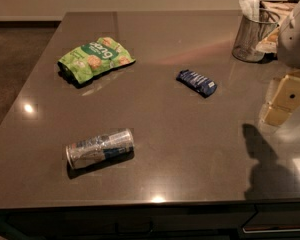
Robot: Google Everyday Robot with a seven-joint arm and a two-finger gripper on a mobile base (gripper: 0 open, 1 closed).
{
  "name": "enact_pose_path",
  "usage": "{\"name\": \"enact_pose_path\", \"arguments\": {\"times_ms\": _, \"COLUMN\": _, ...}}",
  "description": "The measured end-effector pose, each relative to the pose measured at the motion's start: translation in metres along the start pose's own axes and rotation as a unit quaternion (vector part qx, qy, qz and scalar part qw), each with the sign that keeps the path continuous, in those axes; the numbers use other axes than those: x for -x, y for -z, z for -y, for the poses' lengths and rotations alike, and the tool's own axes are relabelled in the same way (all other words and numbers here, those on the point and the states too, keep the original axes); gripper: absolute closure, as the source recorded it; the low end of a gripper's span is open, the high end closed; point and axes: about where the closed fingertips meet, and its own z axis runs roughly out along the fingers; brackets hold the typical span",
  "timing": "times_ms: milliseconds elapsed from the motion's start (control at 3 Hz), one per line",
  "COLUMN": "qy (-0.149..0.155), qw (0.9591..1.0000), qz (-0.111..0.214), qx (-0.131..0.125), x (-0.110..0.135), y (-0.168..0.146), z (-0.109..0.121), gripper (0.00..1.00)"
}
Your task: Move redbull can near green rice chip bag
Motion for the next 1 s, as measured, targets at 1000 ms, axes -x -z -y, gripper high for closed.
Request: {"name": "enact_pose_path", "arguments": {"times_ms": 1000, "qy": 0.073, "qw": 0.9968, "qz": 0.019, "qx": 0.026, "x": 0.052, "y": -0.017, "z": -0.022, "gripper": 0.0}}
